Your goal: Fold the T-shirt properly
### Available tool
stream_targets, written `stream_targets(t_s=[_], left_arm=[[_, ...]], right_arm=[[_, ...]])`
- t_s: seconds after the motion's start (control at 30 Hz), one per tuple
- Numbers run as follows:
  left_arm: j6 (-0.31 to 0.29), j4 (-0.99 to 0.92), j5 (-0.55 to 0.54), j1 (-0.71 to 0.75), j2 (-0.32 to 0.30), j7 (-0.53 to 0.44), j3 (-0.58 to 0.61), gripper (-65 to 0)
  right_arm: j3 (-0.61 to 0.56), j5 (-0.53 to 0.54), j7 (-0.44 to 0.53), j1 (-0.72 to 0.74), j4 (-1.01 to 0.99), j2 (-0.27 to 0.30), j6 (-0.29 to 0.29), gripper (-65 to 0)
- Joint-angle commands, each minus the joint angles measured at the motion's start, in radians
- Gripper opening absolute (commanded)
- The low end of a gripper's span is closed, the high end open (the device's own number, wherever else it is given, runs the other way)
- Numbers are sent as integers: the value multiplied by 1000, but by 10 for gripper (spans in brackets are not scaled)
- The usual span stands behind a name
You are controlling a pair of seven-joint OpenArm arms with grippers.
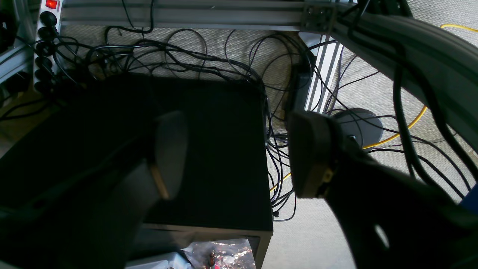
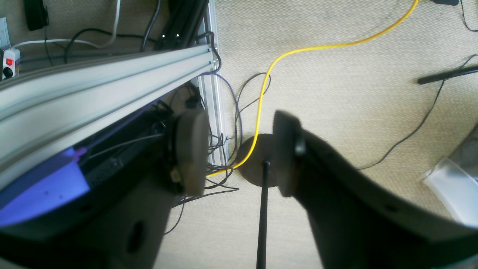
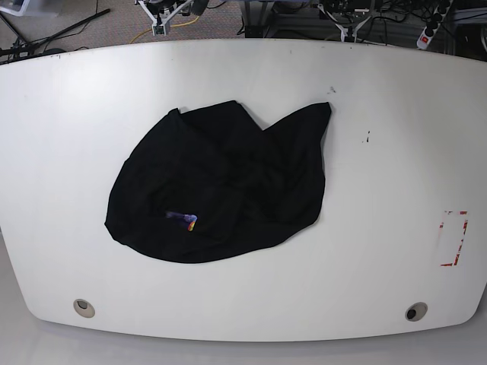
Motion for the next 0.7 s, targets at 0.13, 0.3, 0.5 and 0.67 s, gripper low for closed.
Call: stream_targets(t_s=[0.13, 0.3, 0.5, 0.67], left_arm=[[1, -11, 5, -2, 3, -14, 0, -263], [1, -11, 5, 0, 3, -14, 0, -263], [1, -3, 2, 6, -2, -14, 0, -263], [1, 44, -1, 54, -3, -41, -1, -263]], right_arm=[[0, -2, 6, 2, -1, -7, 3, -384], [0, -2, 6, 2, 3, -7, 3, -384], [0, -2, 7, 1, 7, -7, 3, -387], [3, 7, 2, -41, 92, -7, 2, -387]])
